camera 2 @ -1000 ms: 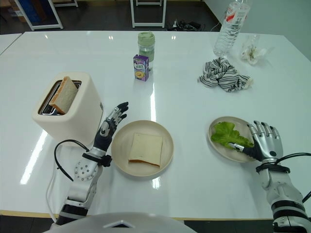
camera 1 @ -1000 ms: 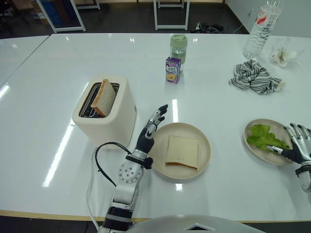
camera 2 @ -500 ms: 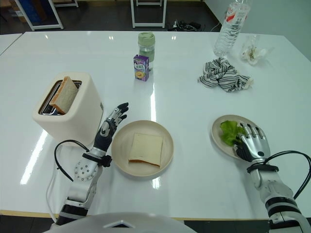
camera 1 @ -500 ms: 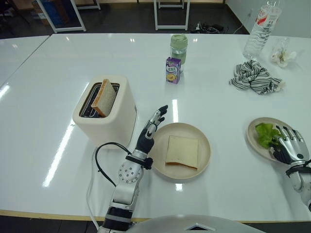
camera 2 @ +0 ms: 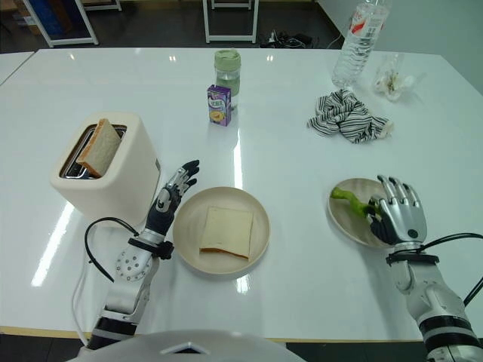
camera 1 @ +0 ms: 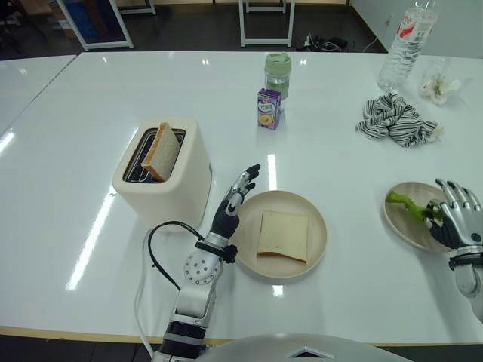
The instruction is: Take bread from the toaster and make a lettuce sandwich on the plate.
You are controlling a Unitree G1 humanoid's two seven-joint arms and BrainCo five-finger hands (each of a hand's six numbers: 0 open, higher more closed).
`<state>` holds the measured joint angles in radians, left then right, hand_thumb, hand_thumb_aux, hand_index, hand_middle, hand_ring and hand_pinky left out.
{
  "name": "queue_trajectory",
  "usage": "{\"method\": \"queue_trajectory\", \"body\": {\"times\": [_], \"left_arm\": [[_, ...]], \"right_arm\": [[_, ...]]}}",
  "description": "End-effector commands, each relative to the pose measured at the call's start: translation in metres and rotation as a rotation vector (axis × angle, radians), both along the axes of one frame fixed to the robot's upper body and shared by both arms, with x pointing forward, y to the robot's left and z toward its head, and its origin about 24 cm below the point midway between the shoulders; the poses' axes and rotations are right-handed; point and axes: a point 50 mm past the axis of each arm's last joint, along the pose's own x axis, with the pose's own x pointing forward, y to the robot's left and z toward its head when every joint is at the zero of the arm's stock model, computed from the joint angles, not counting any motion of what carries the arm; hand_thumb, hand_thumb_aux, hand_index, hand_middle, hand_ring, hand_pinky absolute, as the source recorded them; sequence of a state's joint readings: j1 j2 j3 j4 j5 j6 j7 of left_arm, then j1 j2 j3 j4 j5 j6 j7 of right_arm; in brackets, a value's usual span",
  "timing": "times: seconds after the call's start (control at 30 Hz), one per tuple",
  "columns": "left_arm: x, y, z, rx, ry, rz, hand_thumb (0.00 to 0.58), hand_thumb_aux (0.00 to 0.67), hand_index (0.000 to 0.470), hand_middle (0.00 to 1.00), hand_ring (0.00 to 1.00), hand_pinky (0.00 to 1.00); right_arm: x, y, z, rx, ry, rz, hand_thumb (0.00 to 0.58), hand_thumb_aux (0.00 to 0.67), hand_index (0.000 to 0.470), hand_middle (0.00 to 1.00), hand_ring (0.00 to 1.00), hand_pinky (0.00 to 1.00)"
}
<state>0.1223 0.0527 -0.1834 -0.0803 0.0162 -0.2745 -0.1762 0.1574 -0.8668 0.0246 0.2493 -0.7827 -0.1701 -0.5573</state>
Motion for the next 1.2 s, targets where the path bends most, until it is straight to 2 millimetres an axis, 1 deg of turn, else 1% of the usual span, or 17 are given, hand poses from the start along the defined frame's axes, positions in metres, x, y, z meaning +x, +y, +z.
{"method": "queue_trajectory", "body": {"times": [0.03,0.13,0.23,0.33,0.4,0.47,0.53,0.6,0.77,0.93,1.03,1.2], "left_arm": [[0.003,0.003,-0.003,-0.018,0.017,0.02,0.0,0.0,0.0,0.0,0.0,0.0],[0.005,0.005,-0.004,-0.036,0.02,0.034,0.0,0.0,0.0,0.0,0.0,0.0],[0.007,0.007,-0.006,-0.064,0.032,0.057,0.0,0.0,0.0,0.0,0.0,0.0],[0.01,0.009,-0.008,-0.078,0.04,0.075,0.0,0.0,0.0,0.0,0.0,0.0],[0.012,0.01,-0.008,-0.08,0.043,0.084,0.0,0.0,0.0,0.0,0.0,0.0],[0.014,0.011,-0.009,-0.082,0.047,0.097,0.0,0.0,0.0,0.0,0.0,0.0],[0.015,0.012,-0.009,-0.086,0.051,0.105,0.0,0.0,0.0,0.0,0.0,0.0],[0.015,0.012,-0.01,-0.086,0.053,0.108,0.0,0.0,0.0,0.0,0.0,0.0],[0.014,0.012,-0.012,-0.084,0.063,0.108,0.0,0.0,0.0,0.0,0.0,0.0],[0.014,0.012,-0.012,-0.081,0.067,0.104,0.0,0.0,0.0,0.0,0.0,0.0],[0.014,0.011,-0.013,-0.079,0.071,0.101,0.0,0.0,0.0,0.0,0.0,0.0],[0.013,0.011,-0.015,-0.077,0.08,0.102,0.0,0.0,0.0,0.0,0.0,0.0]], "right_arm": [[0.0,0.039,0.038,0.06,-0.121,0.116,0.58,0.67,0.47,0.0,0.0,0.0],[0.001,0.074,0.053,0.097,-0.164,0.224,0.58,0.67,0.47,0.0,0.0,0.0],[0.004,0.105,0.053,0.133,-0.159,0.32,0.58,0.67,0.47,0.0,0.0,0.0],[0.01,0.142,0.047,0.169,-0.134,0.432,0.58,0.67,0.47,0.0,0.0,0.0],[0.013,0.163,0.041,0.179,-0.113,0.49,0.58,0.67,0.47,0.0,0.0,0.0],[0.015,0.179,0.032,0.178,-0.08,0.535,0.58,0.67,0.47,0.0,0.0,0.0],[0.015,0.191,0.02,0.17,-0.036,0.569,0.58,0.67,0.47,0.0,0.0,0.0],[0.014,0.198,0.006,0.16,0.015,0.589,0.58,0.67,0.47,0.0,0.0,0.0],[0.007,0.203,-0.026,0.157,0.125,0.602,0.58,0.67,0.47,0.0,0.0,0.0],[-0.001,0.207,-0.05,0.146,0.206,0.614,0.58,0.67,0.47,0.0,0.0,0.0],[-0.005,0.208,-0.054,0.146,0.222,0.619,0.58,0.67,0.47,0.0,0.0,0.0],[-0.009,0.207,-0.051,0.14,0.223,0.628,0.58,0.67,0.47,0.0,0.0,0.0]]}}
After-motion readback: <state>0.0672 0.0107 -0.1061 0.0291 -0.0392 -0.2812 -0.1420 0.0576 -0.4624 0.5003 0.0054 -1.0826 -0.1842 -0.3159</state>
